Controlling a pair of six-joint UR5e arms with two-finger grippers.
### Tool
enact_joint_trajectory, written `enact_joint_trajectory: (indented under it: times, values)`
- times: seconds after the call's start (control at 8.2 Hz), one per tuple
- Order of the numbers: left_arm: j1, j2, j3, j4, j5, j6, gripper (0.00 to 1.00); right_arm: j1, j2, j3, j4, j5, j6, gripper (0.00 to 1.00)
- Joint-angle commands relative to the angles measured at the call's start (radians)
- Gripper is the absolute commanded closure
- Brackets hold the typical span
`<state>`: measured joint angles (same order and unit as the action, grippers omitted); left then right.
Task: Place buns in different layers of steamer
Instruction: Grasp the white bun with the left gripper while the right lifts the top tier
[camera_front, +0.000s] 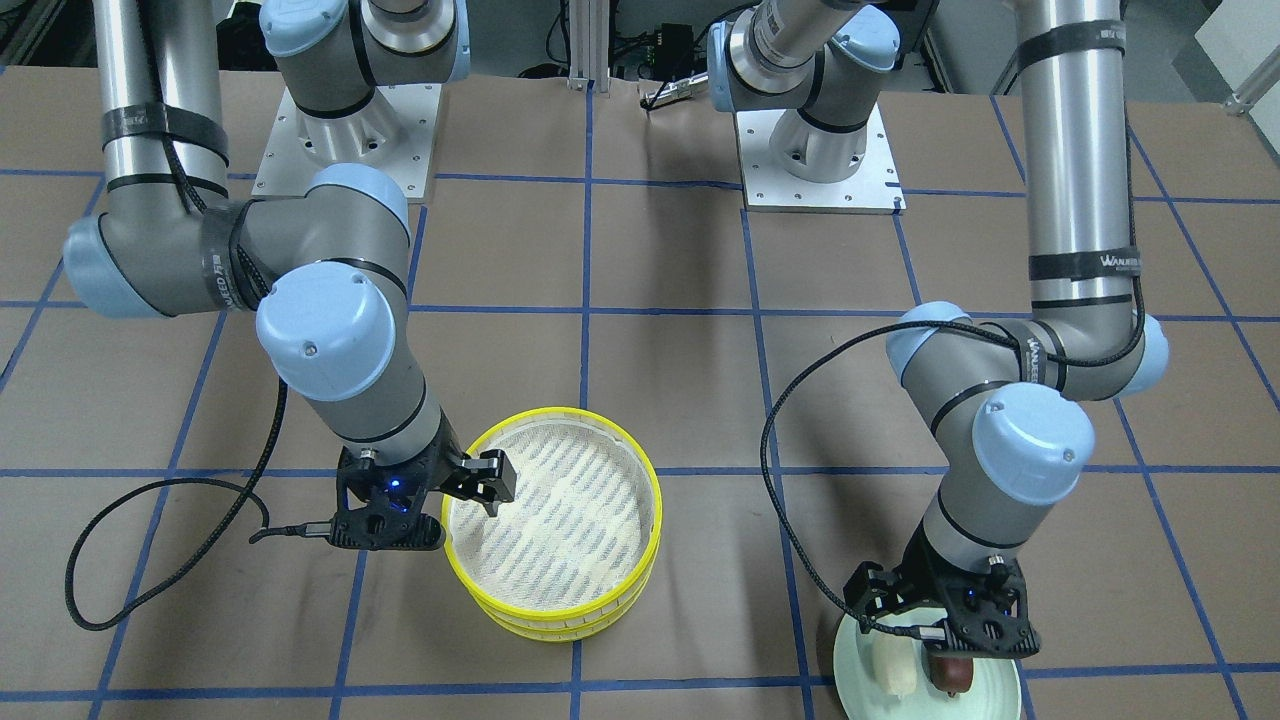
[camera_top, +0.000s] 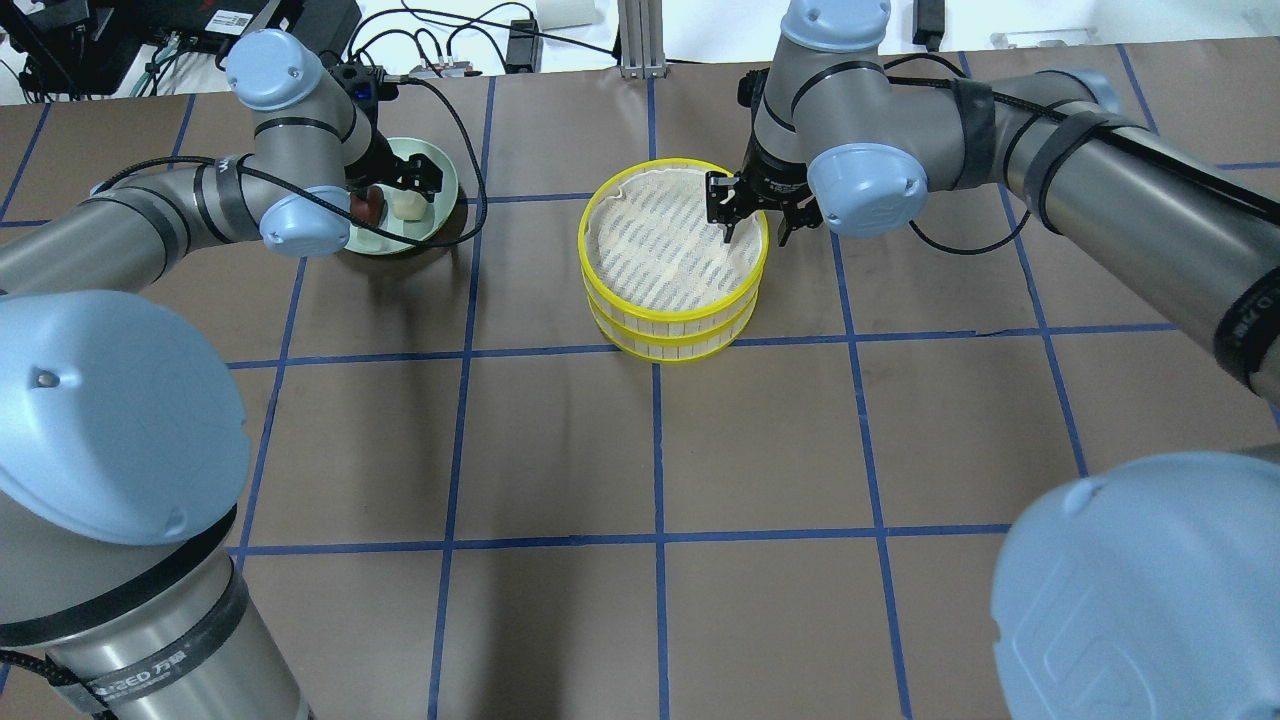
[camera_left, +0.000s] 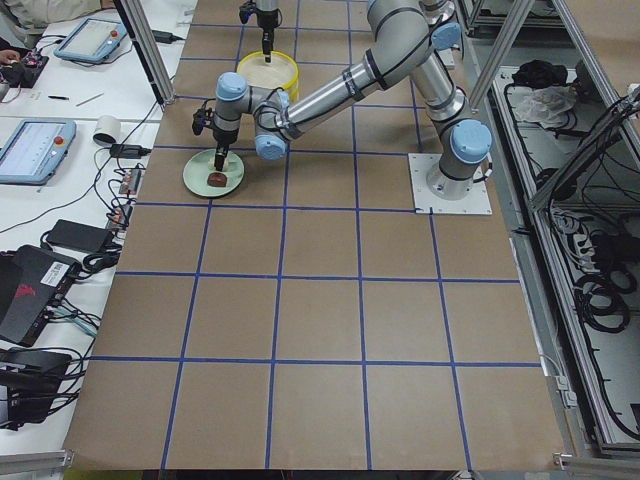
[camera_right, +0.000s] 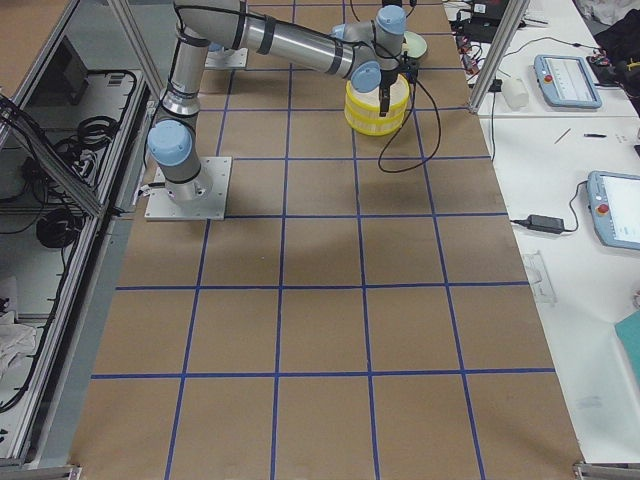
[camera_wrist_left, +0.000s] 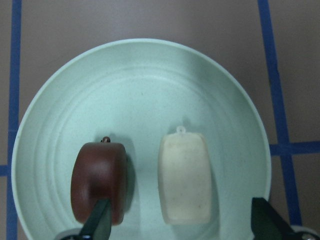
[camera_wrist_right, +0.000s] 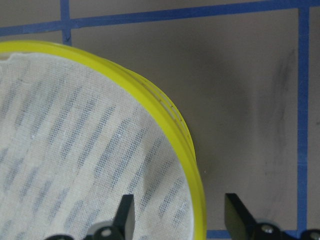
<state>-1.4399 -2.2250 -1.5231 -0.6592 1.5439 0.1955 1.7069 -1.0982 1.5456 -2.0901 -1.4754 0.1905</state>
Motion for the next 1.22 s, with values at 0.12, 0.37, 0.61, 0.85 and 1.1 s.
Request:
enact_joint_trajectory:
  times: [0.12,0.37,0.61,0.85,1.1]
  values:
    - [0.003,-0.047,0.052,0.029,-0.047,0.025,0.0,-0.001,-0.003,0.001,0.01,-0.02,0.007,0.86]
    - [0.003,-0.054,0.041,0.029,-0.047,0.025,0.01,-0.001,-0.015,-0.001,0.016,-0.019,0.029,1.0]
    - [0.003,-0.055,0.041,0.024,-0.041,0.013,0.09,-0.006,-0.081,-0.013,0.071,-0.019,0.027,1.0]
    - [0.003,-0.053,0.041,0.023,-0.036,0.022,0.12,-0.061,-0.161,-0.016,0.178,-0.029,-0.014,1.0]
    - [0.003,-0.055,0.041,0.023,-0.036,0.022,0.35,-0.188,-0.212,-0.016,0.267,-0.042,-0.219,1.0]
